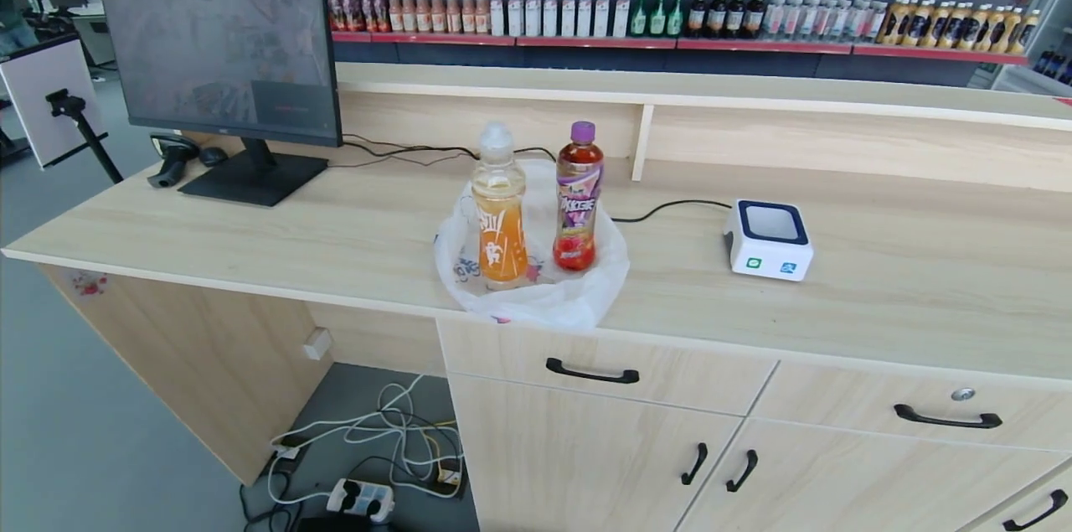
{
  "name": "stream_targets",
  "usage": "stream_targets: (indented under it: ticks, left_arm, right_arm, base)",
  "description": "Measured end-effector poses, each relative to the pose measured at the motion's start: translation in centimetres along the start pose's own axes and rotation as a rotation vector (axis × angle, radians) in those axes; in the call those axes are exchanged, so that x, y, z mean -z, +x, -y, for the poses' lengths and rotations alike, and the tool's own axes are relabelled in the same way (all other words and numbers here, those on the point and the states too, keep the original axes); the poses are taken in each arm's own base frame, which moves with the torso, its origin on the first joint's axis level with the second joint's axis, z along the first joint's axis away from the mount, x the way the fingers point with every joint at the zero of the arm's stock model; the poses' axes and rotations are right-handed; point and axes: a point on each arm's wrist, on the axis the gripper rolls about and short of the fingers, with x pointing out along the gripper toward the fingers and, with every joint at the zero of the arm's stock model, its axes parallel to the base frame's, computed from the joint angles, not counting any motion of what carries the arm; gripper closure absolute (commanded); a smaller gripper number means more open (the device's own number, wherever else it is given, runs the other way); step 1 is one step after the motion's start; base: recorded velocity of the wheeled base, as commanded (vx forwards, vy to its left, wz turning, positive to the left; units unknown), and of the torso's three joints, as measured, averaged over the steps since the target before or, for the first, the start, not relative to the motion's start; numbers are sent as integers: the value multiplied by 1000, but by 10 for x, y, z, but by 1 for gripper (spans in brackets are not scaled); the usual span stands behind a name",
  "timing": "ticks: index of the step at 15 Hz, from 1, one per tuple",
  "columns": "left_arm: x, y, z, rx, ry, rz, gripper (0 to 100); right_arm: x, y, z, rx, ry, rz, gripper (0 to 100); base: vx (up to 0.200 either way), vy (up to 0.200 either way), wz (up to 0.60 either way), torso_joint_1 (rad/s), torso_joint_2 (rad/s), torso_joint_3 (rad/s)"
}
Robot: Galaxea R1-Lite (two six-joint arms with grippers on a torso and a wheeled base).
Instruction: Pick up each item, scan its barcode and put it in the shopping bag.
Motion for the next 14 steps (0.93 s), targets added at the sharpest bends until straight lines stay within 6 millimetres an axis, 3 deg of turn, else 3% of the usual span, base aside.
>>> stream_targets:
  ticks: [5, 8, 14]
  left_arm:
    - [0, 0, 0, -1, -2, 1, 100]
    - [0, 0, 0, 0, -5, 1, 100]
    - [0, 0, 0, -2, -19, 2, 100]
  right_arm:
    - [0, 0, 0, 0, 11, -1, 0]
    - [0, 0, 0, 0, 7, 0, 0]
    - [0, 0, 0, -1, 31, -1, 0]
  base:
    - [0, -200, -600, 1, 3, 0]
    - [0, 0, 0, 0, 0, 0]
    - [-200, 0, 0, 7, 4, 4]
